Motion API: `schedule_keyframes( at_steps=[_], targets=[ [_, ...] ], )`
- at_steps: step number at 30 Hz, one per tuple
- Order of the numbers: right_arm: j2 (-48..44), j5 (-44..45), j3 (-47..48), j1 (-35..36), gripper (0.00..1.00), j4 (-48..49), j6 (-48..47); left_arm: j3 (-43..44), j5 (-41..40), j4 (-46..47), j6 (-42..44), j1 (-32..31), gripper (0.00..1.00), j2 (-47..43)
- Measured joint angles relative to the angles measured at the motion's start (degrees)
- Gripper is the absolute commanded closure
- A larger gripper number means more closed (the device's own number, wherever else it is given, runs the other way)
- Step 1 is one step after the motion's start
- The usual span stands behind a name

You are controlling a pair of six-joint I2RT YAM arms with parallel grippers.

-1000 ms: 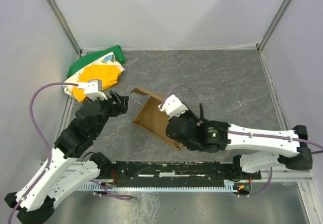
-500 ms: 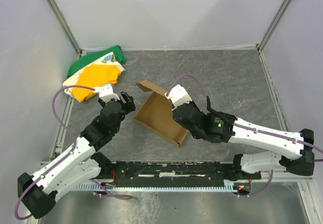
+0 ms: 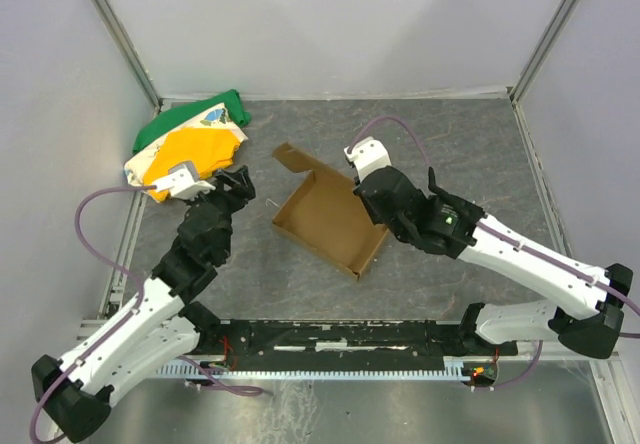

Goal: Fold the paper box

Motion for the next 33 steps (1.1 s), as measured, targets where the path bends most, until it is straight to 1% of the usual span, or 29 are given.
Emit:
schedule_keyframes(
  at_steps=[1, 2, 4, 9, 11, 15, 17, 19, 22, 26, 29, 33],
  targets=[
    [0.0, -1.1, 0.8, -0.7, 0.96, -0.3, -0.1, 0.3, 0.6, 0.2, 0.0, 0.5, 0.26, 1.3],
    [0.1, -2.1, 1.4, -1.4, 0.98, -0.5, -0.2, 0.9, 1.7, 0.3, 0.0, 1.5, 0.27, 2.7],
    [0.2, -3.4, 2.6, -2.4, 0.99, -1.0, -0.5, 2.4, 5.8, 0.6, -1.0, 5.4, 0.29, 5.9],
    [1.1, -5.9, 4.9, -6.0, 0.98, -1.8, -0.5, 5.6, 21.1, 3.7, -8.5, 22.7, 0.29, 14.5],
    [1.5, -7.1, 5.4, -7.4, 0.98, -1.9, -0.5, 8.0, 26.5, 5.8, -11.1, 26.8, 0.3, 19.8],
    [2.1, -9.7, 6.3, -9.0, 0.99, -2.1, -0.5, 12.9, 36.8, 9.7, -14.8, 28.2, 0.32, 29.9],
    [2.2, -11.3, 6.5, -9.2, 0.98, -2.4, -1.0, 14.4, 41.9, 11.7, -15.6, 28.2, 0.32, 33.1],
    [2.2, -13.6, 6.6, -9.4, 0.99, -2.6, -2.0, 14.7, 46.5, 14.5, -16.4, 28.2, 0.29, 35.0],
    [2.2, -17.7, 6.8, -9.7, 0.98, -3.1, -4.4, 15.0, 51.3, 17.6, -16.9, 28.2, 0.27, 36.5],
    [2.2, -24.5, 7.7, -11.2, 0.98, -4.3, -8.1, 16.6, 54.1, 20.6, -17.8, 28.5, 0.26, 38.9],
    [2.1, -29.1, 8.5, -13.7, 0.98, -4.7, -10.2, 18.8, 56.1, 24.8, -20.5, 29.4, 0.31, 43.3],
    [1.4, -34.0, 8.5, -17.9, 0.98, -4.5, -11.5, 22.2, 60.9, 31.9, -26.7, 30.7, 0.4, 52.8]
  ],
)
